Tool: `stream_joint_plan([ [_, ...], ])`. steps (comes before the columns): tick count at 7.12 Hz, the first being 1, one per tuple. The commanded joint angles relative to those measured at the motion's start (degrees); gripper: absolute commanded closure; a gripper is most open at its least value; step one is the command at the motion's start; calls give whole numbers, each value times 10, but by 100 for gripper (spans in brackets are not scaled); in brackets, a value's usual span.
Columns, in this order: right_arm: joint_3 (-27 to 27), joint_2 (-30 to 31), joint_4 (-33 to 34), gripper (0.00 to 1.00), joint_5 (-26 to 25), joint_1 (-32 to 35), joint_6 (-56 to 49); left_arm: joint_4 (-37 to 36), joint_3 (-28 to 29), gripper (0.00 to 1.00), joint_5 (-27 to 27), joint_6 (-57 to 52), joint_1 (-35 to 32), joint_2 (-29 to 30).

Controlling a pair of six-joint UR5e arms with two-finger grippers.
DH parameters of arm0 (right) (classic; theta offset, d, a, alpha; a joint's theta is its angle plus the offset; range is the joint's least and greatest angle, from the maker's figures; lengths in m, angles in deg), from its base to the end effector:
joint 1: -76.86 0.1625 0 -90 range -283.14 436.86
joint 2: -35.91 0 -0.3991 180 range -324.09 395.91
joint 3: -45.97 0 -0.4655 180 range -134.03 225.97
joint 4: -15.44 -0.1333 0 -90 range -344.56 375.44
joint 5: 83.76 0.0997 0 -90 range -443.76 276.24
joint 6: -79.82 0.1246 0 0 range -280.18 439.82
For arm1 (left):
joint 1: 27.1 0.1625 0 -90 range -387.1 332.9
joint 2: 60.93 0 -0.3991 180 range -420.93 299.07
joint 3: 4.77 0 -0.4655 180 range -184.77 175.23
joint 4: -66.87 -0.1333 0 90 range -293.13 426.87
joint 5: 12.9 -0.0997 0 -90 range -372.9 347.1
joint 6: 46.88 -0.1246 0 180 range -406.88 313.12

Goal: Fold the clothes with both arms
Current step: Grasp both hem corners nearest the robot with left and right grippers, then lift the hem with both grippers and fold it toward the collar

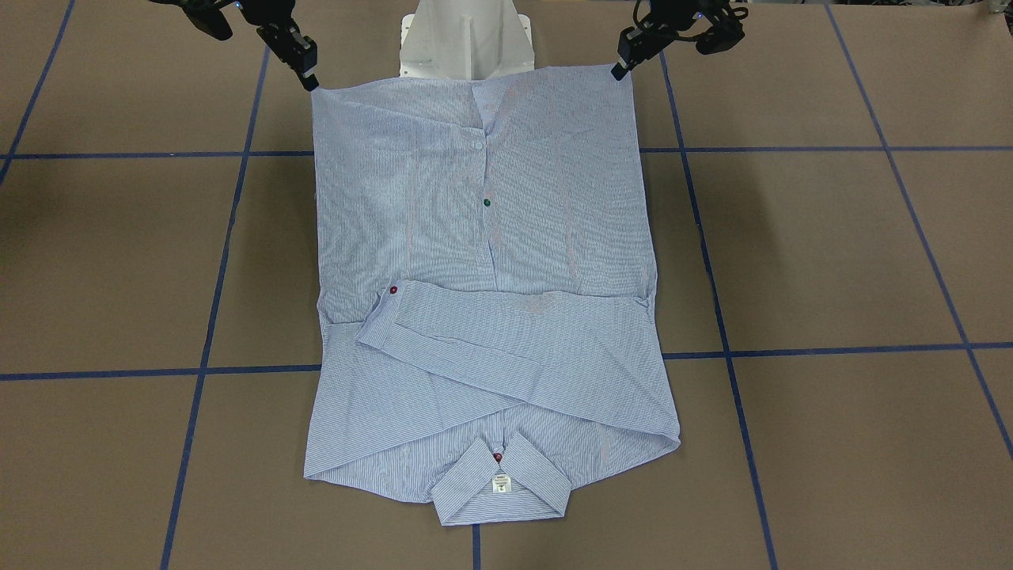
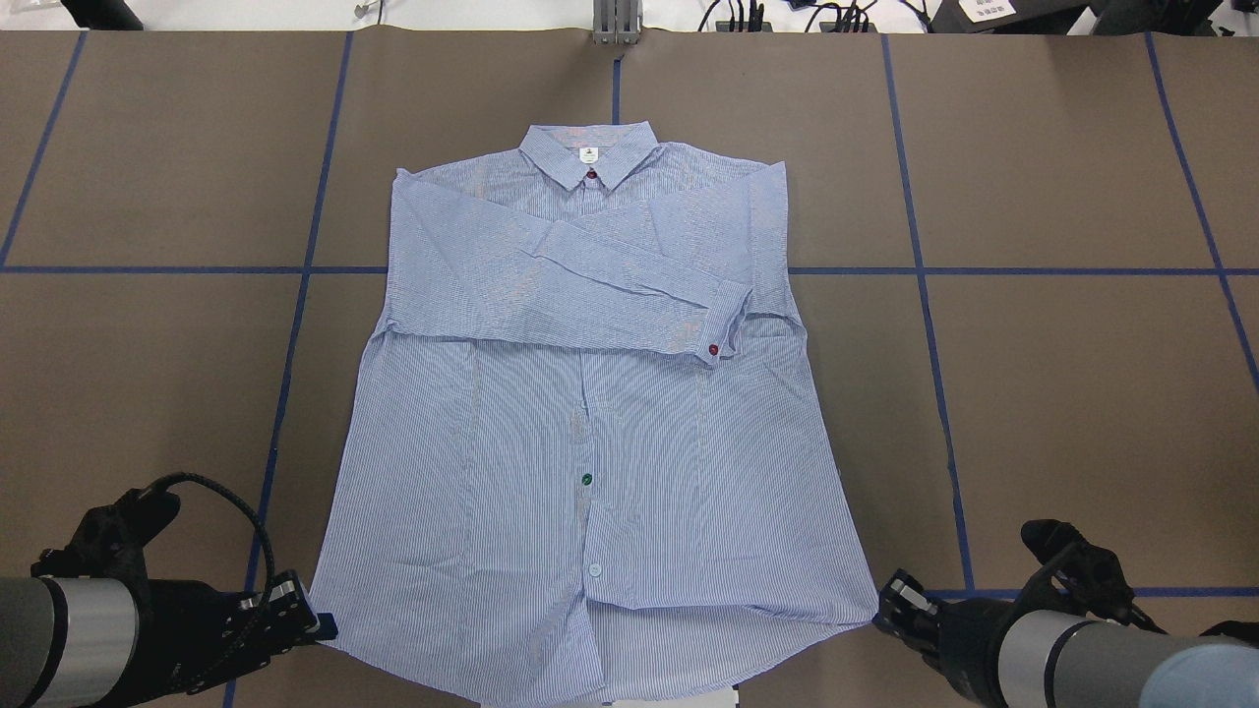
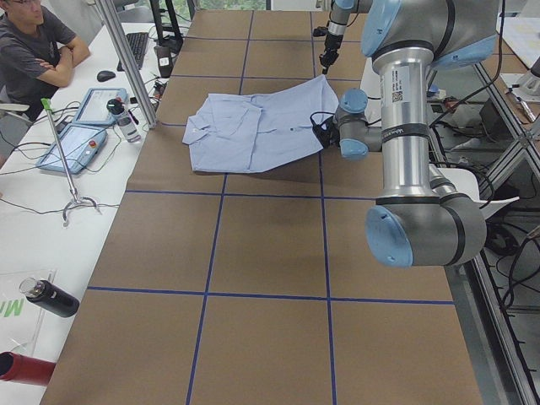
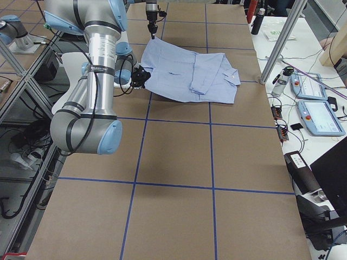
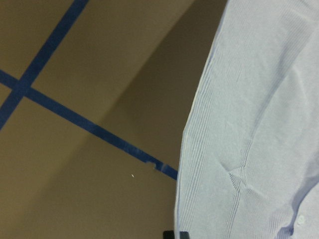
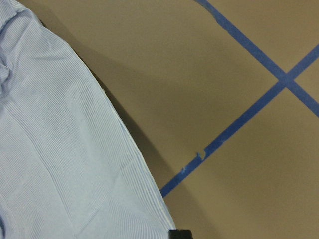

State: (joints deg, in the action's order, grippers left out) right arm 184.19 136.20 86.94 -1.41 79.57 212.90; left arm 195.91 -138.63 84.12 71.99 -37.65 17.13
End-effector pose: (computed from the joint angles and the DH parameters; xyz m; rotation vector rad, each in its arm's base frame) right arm -0.4463 -0.1712 0.2543 -0.2310 -0.9941 0.7967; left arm 0.4325 -0.2007 0.2529 -0.3060 1.2201 -0.5206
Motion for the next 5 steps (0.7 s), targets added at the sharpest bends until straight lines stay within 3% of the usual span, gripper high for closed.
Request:
stream_joint_plan([
  [1,-44,-62,0,100,118,125,-40,-1,23,100,39,-71,-96,56],
  [3,-123,-155,1,100,226,251,-69,-2,114,100,117,-143,-218,135],
  [5,-184,-208,2,100,308,353,-128,-2,184,100,143,-187,-299,187],
])
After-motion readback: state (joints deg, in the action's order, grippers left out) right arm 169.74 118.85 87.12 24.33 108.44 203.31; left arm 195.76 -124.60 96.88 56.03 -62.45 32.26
